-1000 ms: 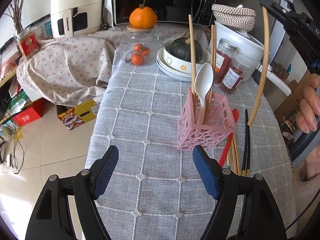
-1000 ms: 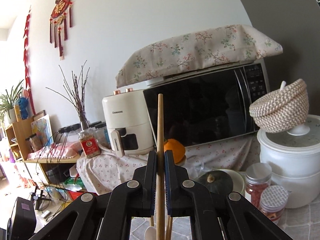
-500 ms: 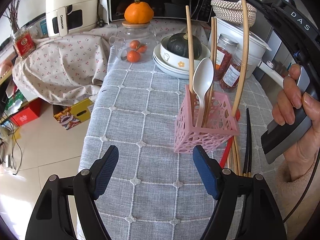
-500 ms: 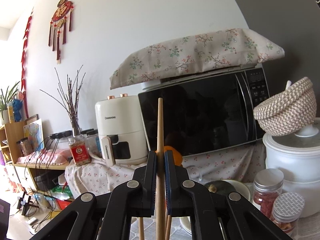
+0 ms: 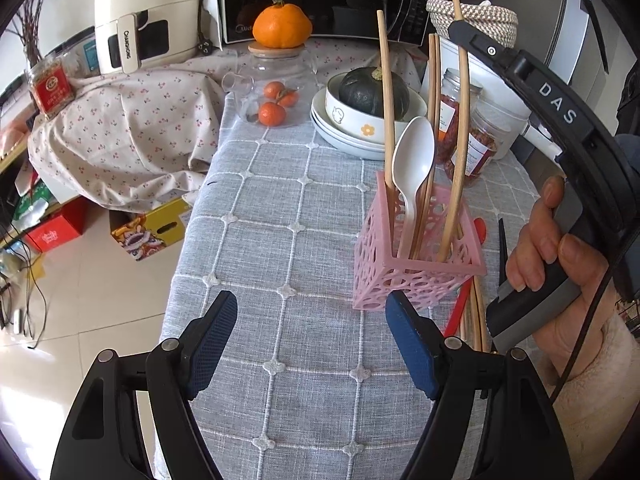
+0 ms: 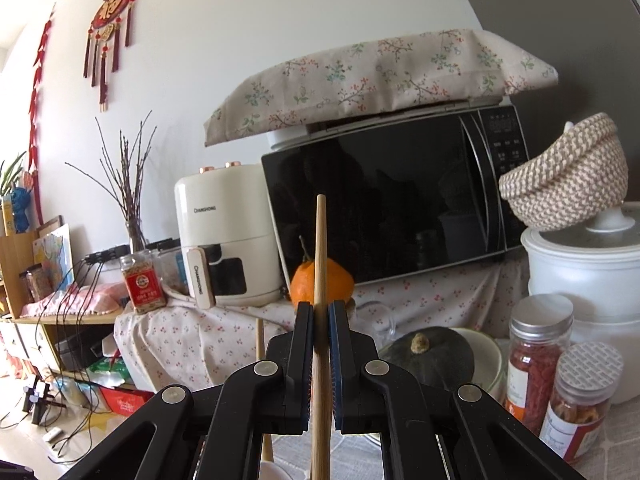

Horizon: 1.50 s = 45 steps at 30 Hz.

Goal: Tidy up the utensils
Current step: 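Carry the wooden chopstick to the pink basket and release it with the right tool, then move the right tool down toward the black chopsticks on the table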

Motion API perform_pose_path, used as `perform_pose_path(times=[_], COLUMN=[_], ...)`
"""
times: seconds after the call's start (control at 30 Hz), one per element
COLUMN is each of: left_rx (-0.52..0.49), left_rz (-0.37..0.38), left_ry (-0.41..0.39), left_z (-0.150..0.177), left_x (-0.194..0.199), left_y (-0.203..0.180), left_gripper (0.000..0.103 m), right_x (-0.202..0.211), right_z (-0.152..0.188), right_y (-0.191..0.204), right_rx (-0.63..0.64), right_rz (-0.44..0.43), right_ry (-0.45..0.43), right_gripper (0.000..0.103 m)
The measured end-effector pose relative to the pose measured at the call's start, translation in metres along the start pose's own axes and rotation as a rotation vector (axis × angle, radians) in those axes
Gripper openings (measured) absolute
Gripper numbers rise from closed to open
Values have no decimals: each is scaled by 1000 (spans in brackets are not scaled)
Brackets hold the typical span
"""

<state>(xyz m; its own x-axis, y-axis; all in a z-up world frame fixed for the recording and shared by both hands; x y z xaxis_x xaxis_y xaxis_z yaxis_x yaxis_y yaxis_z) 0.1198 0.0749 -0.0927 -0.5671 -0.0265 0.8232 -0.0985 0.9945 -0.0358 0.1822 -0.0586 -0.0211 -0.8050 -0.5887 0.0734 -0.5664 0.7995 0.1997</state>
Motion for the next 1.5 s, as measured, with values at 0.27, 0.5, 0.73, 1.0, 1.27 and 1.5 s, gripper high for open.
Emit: perform_pose_path(times=[0.27,0.5,0.73,1.0,1.27,1.5], left_rx=[9,20,63,61,-3,-19], left_rz=[-13,-13,5,46,34,43], left_ry=[-21,-59,-49,19,70,94], left_z=[-2,-4,-3,5,16,20], left_x=[3,11,15,12,12,8], left_y=[4,3,2,-11,-22,-22], left_gripper=[79,79,87,91,91,91], right_x=[0,12,45,86,106,107], right_z=[13,12,-9,-4,45,98], right_y=[-4,-8,-14,-40,-78,-118], right_rx=[-29,-80,-63,-130,-281,-341], right_rz=[-30,-41,44,207,354,433], right_ry=[90,209,348,501,693,877], right_gripper=[8,13,51,69,71,71])
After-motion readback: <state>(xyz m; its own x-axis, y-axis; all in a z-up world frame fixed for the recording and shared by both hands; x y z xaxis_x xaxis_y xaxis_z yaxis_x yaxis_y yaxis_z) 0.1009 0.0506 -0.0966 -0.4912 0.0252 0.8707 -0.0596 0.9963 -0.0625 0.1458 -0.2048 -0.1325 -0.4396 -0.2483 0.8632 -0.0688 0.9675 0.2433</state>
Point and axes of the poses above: each gripper's, at about its wrist camera, not at the fingertips, and x roughly against the way its jaws point, y to its left, z to its underside, the point moved 3 cm from there along -x, roughly the way its jaws point, and after that the axes turned 2 degrees about -z, right-handed, at the moved point
